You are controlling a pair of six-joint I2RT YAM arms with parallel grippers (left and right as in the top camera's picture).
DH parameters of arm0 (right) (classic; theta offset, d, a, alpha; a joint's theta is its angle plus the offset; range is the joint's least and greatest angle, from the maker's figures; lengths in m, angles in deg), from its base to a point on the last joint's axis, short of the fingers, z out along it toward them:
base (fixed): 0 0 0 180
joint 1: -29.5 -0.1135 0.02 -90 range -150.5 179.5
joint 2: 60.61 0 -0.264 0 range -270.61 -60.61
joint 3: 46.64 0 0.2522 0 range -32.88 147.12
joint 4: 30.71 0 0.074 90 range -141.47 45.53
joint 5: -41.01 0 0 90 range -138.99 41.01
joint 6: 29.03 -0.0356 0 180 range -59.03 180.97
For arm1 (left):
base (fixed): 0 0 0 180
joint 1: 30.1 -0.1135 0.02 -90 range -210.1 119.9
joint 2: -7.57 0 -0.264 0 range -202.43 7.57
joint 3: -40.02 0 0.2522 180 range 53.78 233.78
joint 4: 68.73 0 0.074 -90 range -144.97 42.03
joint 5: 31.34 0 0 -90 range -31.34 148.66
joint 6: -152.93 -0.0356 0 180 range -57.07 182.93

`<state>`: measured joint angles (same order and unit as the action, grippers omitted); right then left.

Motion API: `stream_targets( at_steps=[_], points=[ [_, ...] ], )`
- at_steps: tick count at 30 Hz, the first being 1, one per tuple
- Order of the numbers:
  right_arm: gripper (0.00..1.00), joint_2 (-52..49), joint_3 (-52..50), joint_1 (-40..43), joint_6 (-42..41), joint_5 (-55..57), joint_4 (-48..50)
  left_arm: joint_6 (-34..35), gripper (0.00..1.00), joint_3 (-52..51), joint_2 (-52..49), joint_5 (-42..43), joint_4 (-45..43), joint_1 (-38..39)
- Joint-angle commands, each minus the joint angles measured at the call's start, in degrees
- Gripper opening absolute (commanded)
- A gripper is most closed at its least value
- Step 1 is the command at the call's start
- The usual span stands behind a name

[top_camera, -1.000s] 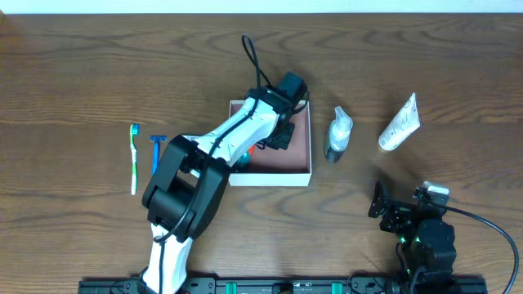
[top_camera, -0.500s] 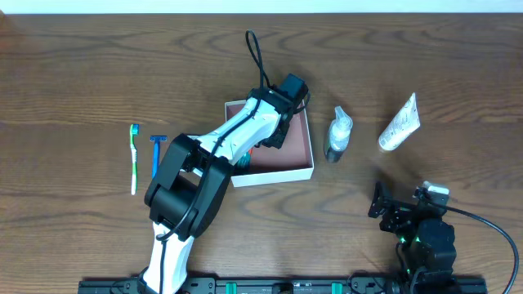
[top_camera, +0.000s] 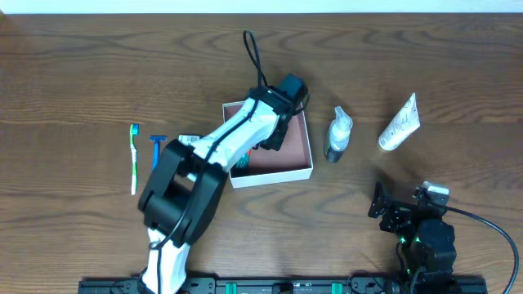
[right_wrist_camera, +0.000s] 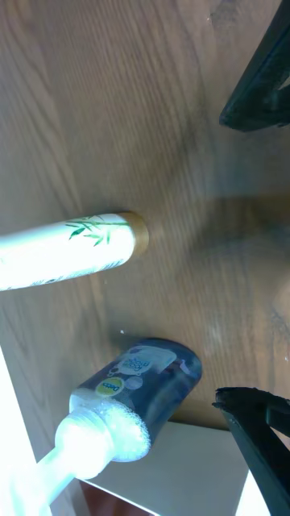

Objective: Pack container
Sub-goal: 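Lower the toothpaste into the box and open the left gripper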

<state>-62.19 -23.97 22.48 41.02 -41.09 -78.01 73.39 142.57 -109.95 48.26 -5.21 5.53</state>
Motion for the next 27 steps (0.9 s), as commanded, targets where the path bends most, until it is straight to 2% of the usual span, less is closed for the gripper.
stream_targets(
  at_steps=[1,14,20,27],
  points=[
    [0.99,0.5,-0.1,0.6,-0.4,0.2,-0.1,1.6,0.24,0.0,4.6,5.1,0.3,1.5],
    [0.99,0.5,-0.1,0.6,-0.4,0.2,-0.1,5.2,0.25,-4.9,3.4,5.9,-0.2,4.7],
    [0.99,0.5,-0.1,0.6,-0.4,0.2,-0.1,5.3,0.24,-12.5,3.4,5.9,-7.2,4.6],
    [0.99,0.5,-0.1,0.6,-0.4,0.2,-0.1,5.3,0.24,-16.3,3.4,5.1,-11.6,4.5]
  ],
)
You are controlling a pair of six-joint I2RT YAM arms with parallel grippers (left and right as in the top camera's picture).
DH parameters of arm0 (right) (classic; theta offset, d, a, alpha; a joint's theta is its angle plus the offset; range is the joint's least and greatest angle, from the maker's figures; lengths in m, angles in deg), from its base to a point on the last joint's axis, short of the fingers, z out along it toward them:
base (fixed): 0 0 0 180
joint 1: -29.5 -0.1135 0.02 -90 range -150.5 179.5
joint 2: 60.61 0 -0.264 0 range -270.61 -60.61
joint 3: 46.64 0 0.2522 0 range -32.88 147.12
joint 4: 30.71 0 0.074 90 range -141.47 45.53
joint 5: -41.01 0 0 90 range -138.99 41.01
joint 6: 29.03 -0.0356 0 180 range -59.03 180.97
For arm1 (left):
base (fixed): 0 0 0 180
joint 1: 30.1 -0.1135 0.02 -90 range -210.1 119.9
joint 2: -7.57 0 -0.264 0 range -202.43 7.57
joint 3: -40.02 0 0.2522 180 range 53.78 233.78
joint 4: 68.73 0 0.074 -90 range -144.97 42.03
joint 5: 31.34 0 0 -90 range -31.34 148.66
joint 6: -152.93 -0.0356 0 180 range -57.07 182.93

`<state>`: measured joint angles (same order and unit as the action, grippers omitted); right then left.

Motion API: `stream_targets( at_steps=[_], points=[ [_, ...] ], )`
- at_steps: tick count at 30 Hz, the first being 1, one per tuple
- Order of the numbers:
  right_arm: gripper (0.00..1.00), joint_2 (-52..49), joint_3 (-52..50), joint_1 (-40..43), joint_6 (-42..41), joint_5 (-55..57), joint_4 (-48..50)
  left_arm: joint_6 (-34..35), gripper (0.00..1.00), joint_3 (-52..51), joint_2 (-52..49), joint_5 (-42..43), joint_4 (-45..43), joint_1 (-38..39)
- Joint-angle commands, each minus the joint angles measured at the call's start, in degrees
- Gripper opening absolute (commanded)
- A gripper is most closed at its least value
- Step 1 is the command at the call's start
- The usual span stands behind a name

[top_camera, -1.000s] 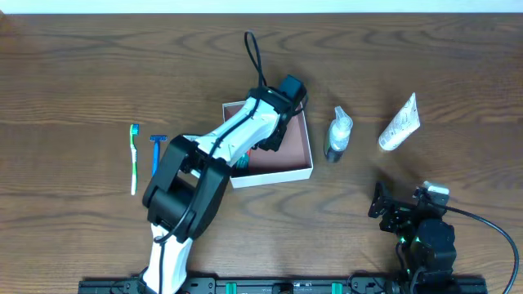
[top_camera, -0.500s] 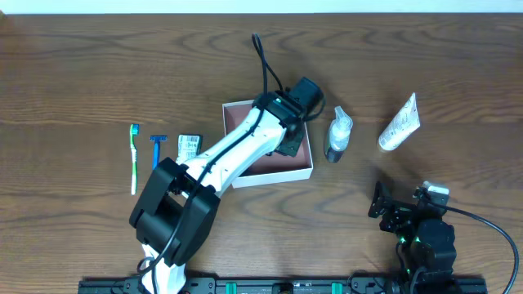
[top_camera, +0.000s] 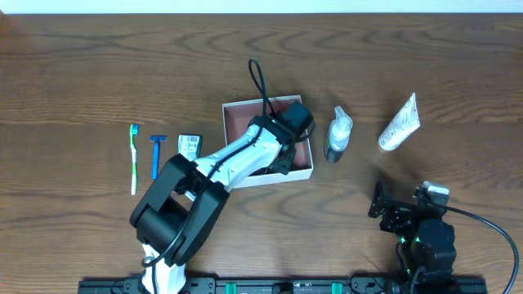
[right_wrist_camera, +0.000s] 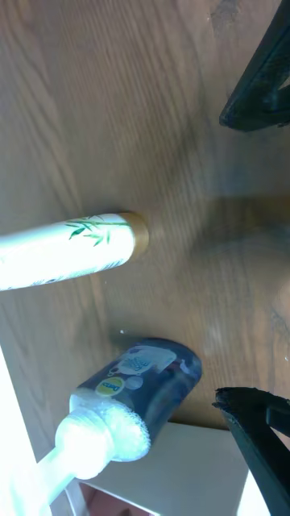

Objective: Pack container
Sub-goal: 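Lower the toothpaste into the box and open the left gripper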

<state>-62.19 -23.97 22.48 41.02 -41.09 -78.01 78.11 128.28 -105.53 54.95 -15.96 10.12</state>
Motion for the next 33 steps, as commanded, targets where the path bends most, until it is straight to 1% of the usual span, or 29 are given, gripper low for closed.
stream_targets(
  at_steps=[1,15,18,21,25,30,33],
  points=[
    [0.99,0.5,-0.1,0.6,-0.4,0.2,-0.1,0.5,0.24,-2.3,-1.0,-2.4,-1.0,0.0],
    [0.99,0.5,-0.1,0.6,-0.4,0.2,-0.1,0.6,0.24,-2.8,-1.0,-13.8,-0.1,0.0],
    [0.99,0.5,-0.1,0.6,-0.4,0.2,-0.1,0.6,0.24,-2.8,-1.0,-14.9,-0.1,0.0],
    [0.99,0.5,-0.1,0.6,-0.4,0.2,-0.1,0.6,0.24,-2.7,-1.0,-13.9,-0.1,0.0],
    [0.99,0.5,-0.1,0.6,-0.4,0.2,-0.1,0.6,0.24,-1.7,-0.1,-8.4,-0.1,0.0],
    [0.99,0.5,-0.1,0.6,-0.4,0.2,-0.1,0.9,0.24,-0.4,3.1,-3.1,-0.1,0.1],
    [0.99,0.5,-0.1,0.6,-0.4,0.2,-0.1,2.1,0.24,-0.4,6.1,-2.3,-0.1,0.1]
  ],
)
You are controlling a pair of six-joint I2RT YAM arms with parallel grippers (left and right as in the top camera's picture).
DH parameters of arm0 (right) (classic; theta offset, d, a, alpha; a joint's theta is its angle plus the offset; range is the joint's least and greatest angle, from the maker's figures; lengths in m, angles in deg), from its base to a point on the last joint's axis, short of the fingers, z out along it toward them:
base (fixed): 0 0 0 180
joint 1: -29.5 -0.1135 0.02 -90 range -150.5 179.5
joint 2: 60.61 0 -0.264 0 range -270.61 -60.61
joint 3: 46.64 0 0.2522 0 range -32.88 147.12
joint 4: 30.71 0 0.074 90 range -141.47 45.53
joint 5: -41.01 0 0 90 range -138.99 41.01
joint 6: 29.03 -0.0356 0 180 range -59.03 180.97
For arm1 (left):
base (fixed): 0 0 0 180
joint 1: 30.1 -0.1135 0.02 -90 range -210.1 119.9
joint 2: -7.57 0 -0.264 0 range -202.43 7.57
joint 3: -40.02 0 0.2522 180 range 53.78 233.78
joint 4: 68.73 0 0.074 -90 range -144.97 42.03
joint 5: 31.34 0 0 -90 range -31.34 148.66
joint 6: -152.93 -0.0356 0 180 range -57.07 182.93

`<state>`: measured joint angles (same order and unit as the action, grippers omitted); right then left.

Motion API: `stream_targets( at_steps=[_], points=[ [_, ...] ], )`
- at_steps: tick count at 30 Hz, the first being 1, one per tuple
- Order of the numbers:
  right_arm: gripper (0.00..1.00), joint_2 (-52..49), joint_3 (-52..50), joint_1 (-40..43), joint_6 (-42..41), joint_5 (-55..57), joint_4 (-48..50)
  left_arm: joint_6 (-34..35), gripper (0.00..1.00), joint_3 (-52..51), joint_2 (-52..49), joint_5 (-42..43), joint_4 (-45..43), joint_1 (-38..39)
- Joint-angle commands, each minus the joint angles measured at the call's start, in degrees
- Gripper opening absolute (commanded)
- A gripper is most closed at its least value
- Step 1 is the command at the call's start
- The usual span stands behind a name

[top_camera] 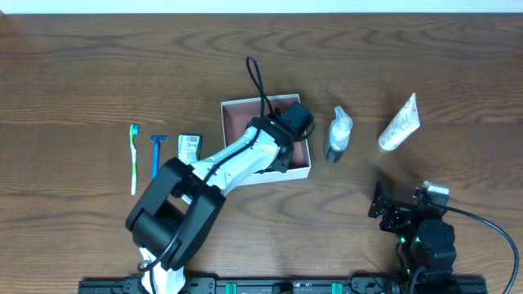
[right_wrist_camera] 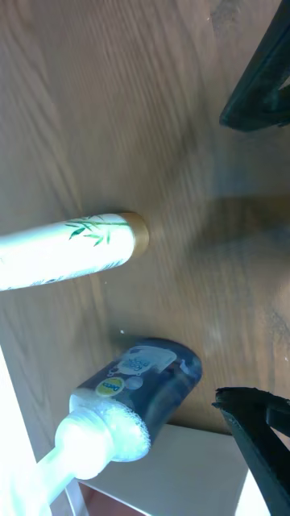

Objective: Pack container
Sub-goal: 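Lower the toothpaste into the box and open the left gripper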

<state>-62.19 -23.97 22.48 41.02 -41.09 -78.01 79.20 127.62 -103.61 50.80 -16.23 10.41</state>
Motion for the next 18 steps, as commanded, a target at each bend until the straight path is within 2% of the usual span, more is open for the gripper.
stream_targets(
  at_steps=[1,5,12,18],
  points=[
    [0.99,0.5,-0.1,0.6,-0.4,0.2,-0.1,1.0,0.24,0.2,5.0,1.9,-0.1,-0.2],
    [0.99,0.5,-0.1,0.6,-0.4,0.2,-0.1,1.0,0.29,0.2,5.9,1.6,-1.3,-0.2],
    [0.99,0.5,-0.1,0.6,-0.4,0.2,-0.1,1.0,0.29,-0.8,2.4,1.6,-3.8,-0.2],
    [0.99,0.5,-0.1,0.6,-0.4,0.2,-0.1,0.7,0.28,-0.9,-1.0,-2.8,-4.8,-0.5]
  ],
)
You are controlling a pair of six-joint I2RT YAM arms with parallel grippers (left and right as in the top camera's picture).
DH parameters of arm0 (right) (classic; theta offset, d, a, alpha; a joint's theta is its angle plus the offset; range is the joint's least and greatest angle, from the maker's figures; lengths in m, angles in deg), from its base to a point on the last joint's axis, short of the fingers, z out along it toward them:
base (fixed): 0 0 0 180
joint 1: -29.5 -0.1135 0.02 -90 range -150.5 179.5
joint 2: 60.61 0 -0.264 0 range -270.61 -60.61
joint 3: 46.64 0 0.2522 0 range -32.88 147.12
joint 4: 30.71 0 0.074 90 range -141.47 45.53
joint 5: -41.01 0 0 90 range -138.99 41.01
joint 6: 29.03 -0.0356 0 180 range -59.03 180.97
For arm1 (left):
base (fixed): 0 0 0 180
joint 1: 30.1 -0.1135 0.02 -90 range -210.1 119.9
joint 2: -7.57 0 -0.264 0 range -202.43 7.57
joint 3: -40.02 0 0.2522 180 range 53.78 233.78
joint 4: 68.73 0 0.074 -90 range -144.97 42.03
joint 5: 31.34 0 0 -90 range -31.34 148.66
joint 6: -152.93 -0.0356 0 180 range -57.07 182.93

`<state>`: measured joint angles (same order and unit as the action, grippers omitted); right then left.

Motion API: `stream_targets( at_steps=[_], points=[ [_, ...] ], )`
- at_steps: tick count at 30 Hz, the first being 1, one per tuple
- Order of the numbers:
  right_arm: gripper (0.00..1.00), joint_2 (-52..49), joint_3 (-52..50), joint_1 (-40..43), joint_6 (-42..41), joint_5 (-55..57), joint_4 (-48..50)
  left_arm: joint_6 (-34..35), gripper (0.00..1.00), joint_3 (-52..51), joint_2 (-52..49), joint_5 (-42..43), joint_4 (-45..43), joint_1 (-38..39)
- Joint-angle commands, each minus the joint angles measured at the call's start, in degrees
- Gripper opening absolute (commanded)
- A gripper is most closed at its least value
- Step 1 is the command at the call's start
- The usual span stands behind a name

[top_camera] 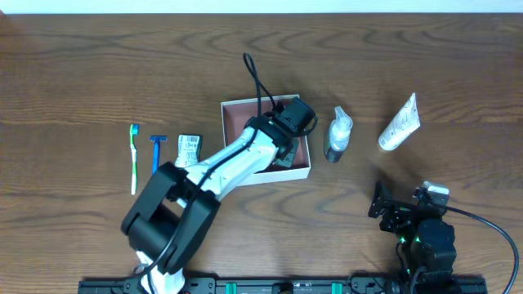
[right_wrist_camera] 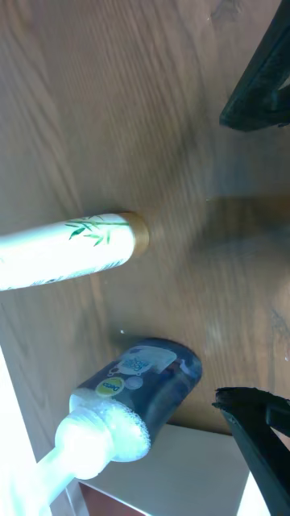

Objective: Pack container
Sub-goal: 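Lower the toothpaste into the box and open the left gripper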

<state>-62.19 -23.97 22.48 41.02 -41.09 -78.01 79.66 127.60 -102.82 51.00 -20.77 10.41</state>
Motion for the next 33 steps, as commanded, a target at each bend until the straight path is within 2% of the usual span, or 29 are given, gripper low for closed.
stream_targets(
  at_steps=[1,27,33],
  points=[
    [0.99,0.5,-0.1,0.6,-0.4,0.2,-0.1,-0.1,0.29,-0.9,-2.2,-3.2,-0.5,-0.6],
    [0.99,0.5,-0.1,0.6,-0.4,0.2,-0.1,-1.8,0.28,-0.9,-4.6,-18.4,-0.9,-2.3],
    [0.99,0.5,-0.1,0.6,-0.4,0.2,-0.1,-1.8,0.28,-0.8,-4.6,-19.3,-0.9,-2.3]
  ],
)
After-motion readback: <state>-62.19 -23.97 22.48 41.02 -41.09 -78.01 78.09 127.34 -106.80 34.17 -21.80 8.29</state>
